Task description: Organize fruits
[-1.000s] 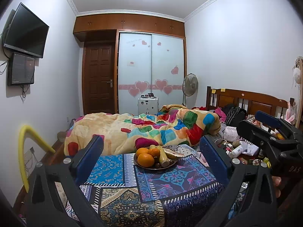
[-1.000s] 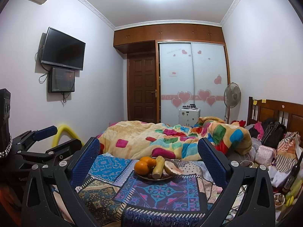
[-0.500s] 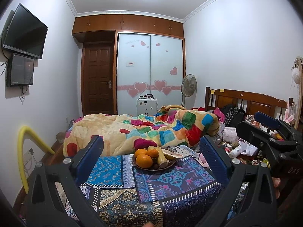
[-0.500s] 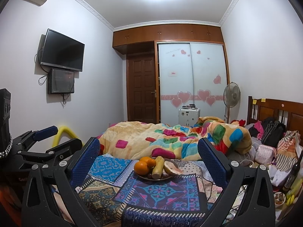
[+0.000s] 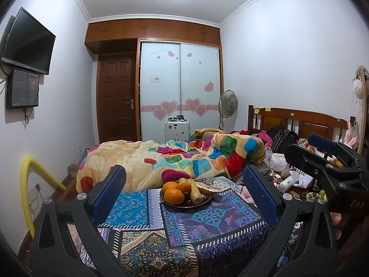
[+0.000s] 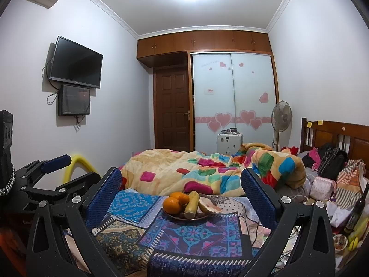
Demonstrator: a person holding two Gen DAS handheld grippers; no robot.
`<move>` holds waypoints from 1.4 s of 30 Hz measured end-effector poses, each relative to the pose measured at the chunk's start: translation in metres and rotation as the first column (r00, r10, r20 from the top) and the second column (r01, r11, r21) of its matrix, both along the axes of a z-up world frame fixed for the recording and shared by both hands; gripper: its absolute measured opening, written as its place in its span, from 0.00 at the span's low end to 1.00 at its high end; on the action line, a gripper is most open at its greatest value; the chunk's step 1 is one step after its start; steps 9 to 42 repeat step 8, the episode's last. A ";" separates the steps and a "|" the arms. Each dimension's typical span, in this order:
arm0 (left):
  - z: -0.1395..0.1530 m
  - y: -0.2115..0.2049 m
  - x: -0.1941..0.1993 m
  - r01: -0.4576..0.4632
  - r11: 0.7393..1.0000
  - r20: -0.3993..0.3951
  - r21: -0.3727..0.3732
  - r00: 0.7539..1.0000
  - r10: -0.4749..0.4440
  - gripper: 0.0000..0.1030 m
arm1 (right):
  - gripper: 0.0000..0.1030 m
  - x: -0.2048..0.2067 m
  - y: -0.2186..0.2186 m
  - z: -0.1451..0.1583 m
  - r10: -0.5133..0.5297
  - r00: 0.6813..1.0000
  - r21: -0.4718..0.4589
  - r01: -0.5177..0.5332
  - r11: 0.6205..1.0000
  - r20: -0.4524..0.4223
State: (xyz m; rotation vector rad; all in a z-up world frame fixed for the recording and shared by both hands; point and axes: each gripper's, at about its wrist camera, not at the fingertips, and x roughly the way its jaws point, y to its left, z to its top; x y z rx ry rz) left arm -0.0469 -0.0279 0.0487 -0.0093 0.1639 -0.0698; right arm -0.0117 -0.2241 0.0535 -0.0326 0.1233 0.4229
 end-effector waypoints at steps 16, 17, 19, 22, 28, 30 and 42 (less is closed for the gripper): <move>0.000 0.000 0.001 0.005 1.000 -0.005 -0.007 1.000 -0.006 1.00 | 1.00 0.000 0.001 -0.001 0.001 1.000 0.002 -0.001 1.000 -0.005; 0.000 0.000 0.001 0.005 1.000 -0.005 -0.007 1.000 -0.006 1.00 | 1.00 0.000 0.001 -0.001 0.001 1.000 0.002 -0.001 1.000 -0.005; 0.000 0.000 0.001 0.005 1.000 -0.005 -0.007 1.000 -0.006 1.00 | 1.00 0.000 0.001 -0.001 0.001 1.000 0.002 -0.001 1.000 -0.005; 0.000 0.000 0.001 0.005 1.000 -0.005 -0.007 1.000 -0.006 1.00 | 1.00 0.000 0.001 -0.001 0.001 1.000 0.002 -0.001 1.000 -0.005; 0.000 0.000 0.001 0.005 1.000 -0.005 -0.007 1.000 -0.006 1.00 | 1.00 0.000 0.001 -0.001 0.001 1.000 0.002 -0.001 1.000 -0.005; 0.000 0.000 0.001 0.005 1.000 -0.005 -0.007 1.000 -0.006 1.00 | 1.00 0.000 0.001 -0.001 0.001 1.000 0.002 -0.001 1.000 -0.005; 0.000 0.000 0.001 0.005 1.000 -0.005 -0.007 1.000 -0.006 1.00 | 1.00 0.000 0.001 -0.001 0.001 1.000 0.002 -0.001 1.000 -0.005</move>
